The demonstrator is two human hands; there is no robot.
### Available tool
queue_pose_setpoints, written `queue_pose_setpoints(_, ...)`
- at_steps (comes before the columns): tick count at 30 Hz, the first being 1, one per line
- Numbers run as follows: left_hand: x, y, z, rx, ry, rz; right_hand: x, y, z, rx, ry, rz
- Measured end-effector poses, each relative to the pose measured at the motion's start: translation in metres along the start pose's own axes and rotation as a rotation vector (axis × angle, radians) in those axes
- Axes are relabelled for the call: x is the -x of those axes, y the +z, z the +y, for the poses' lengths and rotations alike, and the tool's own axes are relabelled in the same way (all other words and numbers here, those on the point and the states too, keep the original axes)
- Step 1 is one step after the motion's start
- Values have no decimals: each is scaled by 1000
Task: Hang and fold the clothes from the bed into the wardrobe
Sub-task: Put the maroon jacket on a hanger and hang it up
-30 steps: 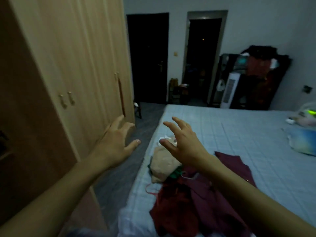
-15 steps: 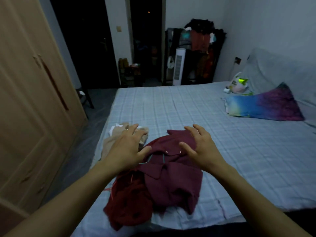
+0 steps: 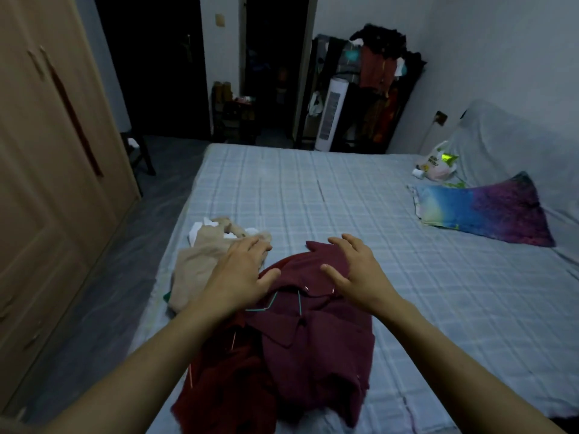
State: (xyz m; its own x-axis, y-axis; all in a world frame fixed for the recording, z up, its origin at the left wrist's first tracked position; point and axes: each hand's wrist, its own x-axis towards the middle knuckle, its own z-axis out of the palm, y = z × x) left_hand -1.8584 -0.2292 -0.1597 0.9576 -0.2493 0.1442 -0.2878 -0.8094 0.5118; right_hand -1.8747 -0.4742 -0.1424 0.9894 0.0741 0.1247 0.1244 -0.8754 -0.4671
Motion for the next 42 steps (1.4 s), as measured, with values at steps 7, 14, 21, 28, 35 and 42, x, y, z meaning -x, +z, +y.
queue_pose_setpoints(7, -22, 29, -36, -41, -97, -110, -32, 58, 8, 4, 7, -148)
queue_pose_setpoints(14, -40, 80, -61, -26, -216, -192, -60, 121, 46, 29, -7, -267)
queue_pose_setpoints(21, -33, 114, -88, -35, -320, -249, -73, 167, 77, 96, 41, -433)
queue_pose_setpoints(28, -51, 152, -134, 19, -274, -382, -57, 215, 82, 110, 211, -460)
queue_pose_setpoints(35, -50, 205, -187, 40, -113, -554, -38, 289, 60, 122, 410, -455)
queue_pose_setpoints(42, -58, 243, -224, 82, -24, -589, -34, 364, 55, 154, 525, -426)
